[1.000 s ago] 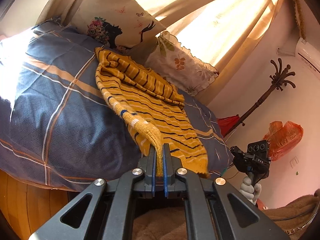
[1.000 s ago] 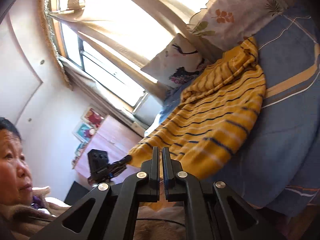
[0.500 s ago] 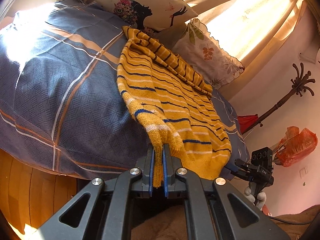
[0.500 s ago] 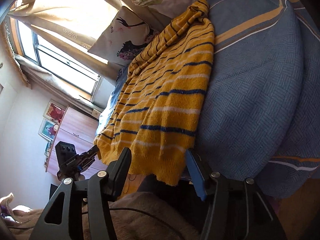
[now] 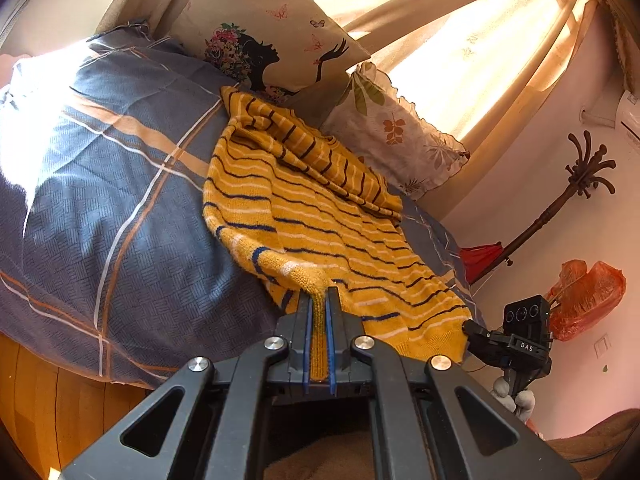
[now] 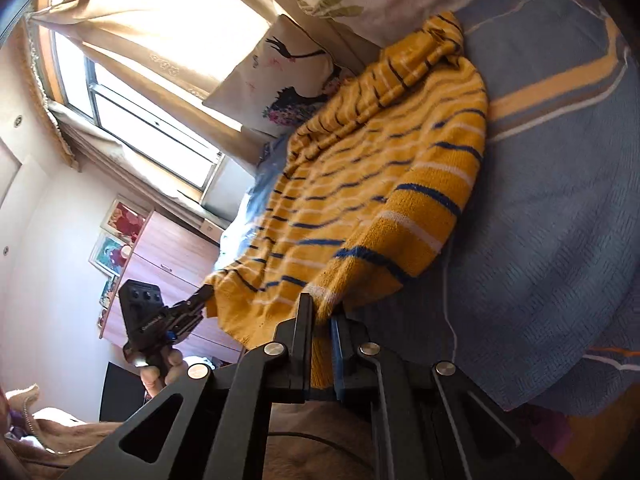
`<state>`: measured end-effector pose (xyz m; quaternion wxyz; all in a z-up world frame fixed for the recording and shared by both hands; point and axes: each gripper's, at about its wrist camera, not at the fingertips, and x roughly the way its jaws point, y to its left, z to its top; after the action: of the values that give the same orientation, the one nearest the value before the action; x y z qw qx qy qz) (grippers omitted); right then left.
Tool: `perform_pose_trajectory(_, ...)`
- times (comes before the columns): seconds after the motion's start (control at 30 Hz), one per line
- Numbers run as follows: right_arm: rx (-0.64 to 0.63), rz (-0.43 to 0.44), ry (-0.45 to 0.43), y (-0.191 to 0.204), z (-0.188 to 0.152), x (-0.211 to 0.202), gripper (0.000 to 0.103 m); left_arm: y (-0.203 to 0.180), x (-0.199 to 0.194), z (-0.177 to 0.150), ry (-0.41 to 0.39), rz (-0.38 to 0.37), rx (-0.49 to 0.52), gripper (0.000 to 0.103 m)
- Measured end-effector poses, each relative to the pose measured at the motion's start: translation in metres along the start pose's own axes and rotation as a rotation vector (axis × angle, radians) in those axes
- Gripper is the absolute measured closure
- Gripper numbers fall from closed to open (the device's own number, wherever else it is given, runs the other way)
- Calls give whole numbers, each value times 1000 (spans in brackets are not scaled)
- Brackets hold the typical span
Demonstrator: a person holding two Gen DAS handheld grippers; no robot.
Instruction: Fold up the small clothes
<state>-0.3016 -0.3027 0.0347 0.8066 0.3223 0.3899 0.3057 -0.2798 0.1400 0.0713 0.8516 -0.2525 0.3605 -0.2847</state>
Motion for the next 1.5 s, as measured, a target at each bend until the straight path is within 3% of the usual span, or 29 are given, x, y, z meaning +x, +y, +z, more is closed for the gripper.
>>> perform_pose_trajectory(0.1,-76,21,-38,26,29,-8,96,-5,3,30,-42,-23,3,98)
perform_pose_trajectory(0.2,-141,-1,-68,40,70,-1,97,-9,20,71,-76,2,34,98)
perform_pose_trajectory(0.33,-164,-24,-105,38,138,24,97,-9,72,134,-77,56,72,98)
perform_pose_trajectory(0.43,-175,-110,-125,26,196,56,97,-4,131,189,-31,117,44,98)
perform_pose_trajectory(0.63,-72,-322,-103,-37,291,131,96,21,251,257,49,417,124,96)
perform_pose_trajectory(0.77,42,-450,-107,-84,319,153,95,52,283,266,90,419,38,96)
perform_pose_trajectory(0.9,67,-465,-165,-98,335,135,70,70,281,271,96,332,-40,94)
perform_pose_trajectory(0.97,-39,-503,-198,-82,335,124,68,75,275,274,93,298,-70,89)
perform_pose_trajectory(1.03,-169,-526,-243,-57,326,114,56,78,264,277,52,307,-73,65)
perform_pose_trajectory(1.07,-232,-520,-255,-46,320,111,40,78,258,278,31,313,-73,61)
perform_pose_trajectory(1.1,-288,-511,-240,-36,314,112,32,79,251,279,16,316,-77,60)
perform_pose_trajectory(1.17,-377,-499,-125,-23,305,127,32,83,241,278,10,312,-95,60)
perform_pose_trajectory(1.33,-573,-676,85,-15,277,180,36,75,224,263,22,326,-29,60)
perform_pose_trajectory(1.37,-584,-715,117,-20,274,188,54,72,221,258,29,333,-8,60)
perform_pose_trajectory(1.4,-575,-739,150,-27,275,195,81,70,219,253,38,339,11,60)
perform_pose_trajectory(1.5,-474,-747,149,-53,291,194,95,69,212,240,66,352,56,59)
